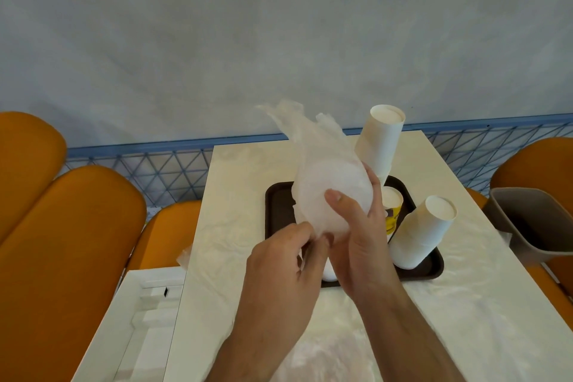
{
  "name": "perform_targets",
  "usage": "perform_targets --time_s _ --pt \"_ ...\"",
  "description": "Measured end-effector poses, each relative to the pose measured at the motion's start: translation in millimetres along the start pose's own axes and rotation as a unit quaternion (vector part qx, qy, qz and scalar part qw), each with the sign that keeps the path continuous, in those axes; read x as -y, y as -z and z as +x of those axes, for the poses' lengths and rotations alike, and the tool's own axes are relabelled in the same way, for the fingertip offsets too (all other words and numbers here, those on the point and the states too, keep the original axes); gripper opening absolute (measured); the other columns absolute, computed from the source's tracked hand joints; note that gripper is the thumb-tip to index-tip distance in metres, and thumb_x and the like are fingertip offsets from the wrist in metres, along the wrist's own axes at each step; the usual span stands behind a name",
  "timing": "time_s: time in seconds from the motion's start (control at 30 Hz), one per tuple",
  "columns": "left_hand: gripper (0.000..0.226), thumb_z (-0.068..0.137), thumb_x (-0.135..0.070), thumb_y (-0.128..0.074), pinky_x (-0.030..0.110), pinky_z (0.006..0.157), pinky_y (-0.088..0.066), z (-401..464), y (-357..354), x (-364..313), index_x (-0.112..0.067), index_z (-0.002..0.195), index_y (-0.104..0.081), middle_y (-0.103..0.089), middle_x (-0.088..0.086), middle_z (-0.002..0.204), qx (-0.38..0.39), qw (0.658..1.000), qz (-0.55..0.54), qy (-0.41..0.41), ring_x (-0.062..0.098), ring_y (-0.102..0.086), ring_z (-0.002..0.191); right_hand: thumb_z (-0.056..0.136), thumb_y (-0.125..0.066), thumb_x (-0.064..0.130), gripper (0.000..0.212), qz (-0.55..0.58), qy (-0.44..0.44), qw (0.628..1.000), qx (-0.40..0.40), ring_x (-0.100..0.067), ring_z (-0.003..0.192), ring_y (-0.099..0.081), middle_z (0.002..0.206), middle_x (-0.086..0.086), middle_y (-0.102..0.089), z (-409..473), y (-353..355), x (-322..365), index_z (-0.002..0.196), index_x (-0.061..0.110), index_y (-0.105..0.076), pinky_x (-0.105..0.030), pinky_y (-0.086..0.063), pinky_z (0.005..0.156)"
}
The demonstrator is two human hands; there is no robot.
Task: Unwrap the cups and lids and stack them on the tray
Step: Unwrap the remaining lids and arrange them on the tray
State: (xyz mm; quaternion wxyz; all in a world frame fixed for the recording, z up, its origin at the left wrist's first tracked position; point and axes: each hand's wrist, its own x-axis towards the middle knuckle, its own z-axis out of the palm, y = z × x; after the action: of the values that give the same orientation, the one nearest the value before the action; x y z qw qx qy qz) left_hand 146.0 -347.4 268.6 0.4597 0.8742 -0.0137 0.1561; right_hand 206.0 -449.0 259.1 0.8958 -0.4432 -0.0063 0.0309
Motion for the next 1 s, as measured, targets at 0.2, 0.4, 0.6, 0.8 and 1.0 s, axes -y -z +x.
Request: perform_targets --time_s 0.2,0.4,0.6,0.8,1.0 --pt "0.026 0.096 -0.044 -0.047 0.018 0.057 -0.039 -8 3 26 -0.029 0.075 -0.049 -0.045 -0.013 0.066 0.028 0.996 0.08 -0.036 0.011 -0.05 0.068 0.068 -0.079 0.02 0.079 0.061 -0.006 0.998 0.0 -0.03 0.112 -0.067 0.127 -0.011 -0.065 8 1 9 0.14 0.025 -0.049 -0.052 -0.06 0.085" --pt "0.013 0.096 -0.043 -0.053 0.008 0.058 -0.035 -4 8 44 -0.039 0.085 -0.047 -0.046 -0.022 0.073 0.029 0.989 0.144 0.019 -0.001 -0.052 0.076 0.069 -0.078 0.023 0.083 0.097 -0.018 0.995 -0.02 -0.038 0.128 -0.057 0.142 -0.019 -0.055 12 3 10 0.146 0.021 -0.047 -0.058 -0.052 0.099" --pt "0.06 0.061 -0.082 -0.054 0.013 0.064 -0.037 -1 9 14 -0.044 0.107 -0.042 -0.046 -0.025 0.1 0.001 0.994 0.054 0.097 0.007 -0.051 0.078 0.076 -0.073 0.014 0.072 0.038 0.0 0.999 -0.01 -0.032 0.121 -0.063 0.135 -0.011 -0.061 6 2 9 0.141 0.027 -0.047 -0.057 -0.055 0.095" --pt "0.027 0.094 -0.046 -0.056 0.015 0.056 -0.042 5 -1 16 -0.023 0.088 -0.068 -0.059 -0.012 0.07 -0.009 1.0 0.014 -0.004 0.012 -0.055 0.069 0.075 -0.075 0.014 0.07 0.018 -0.014 1.0 -0.001 -0.036 0.12 -0.063 0.133 -0.013 -0.061 0 -3 0 0.138 0.028 -0.049 -0.056 -0.057 0.09" --pt "0.035 0.092 -0.056 -0.041 0.023 0.056 -0.041 -5 -3 35 -0.028 0.074 -0.051 -0.049 -0.011 0.064 0.005 0.997 0.075 -0.02 0.012 -0.05 0.068 0.072 -0.078 0.023 0.079 0.083 -0.04 0.996 -0.02 -0.041 0.126 -0.058 0.14 -0.021 -0.057 3 2 8 0.144 0.018 -0.048 -0.051 -0.058 0.089"
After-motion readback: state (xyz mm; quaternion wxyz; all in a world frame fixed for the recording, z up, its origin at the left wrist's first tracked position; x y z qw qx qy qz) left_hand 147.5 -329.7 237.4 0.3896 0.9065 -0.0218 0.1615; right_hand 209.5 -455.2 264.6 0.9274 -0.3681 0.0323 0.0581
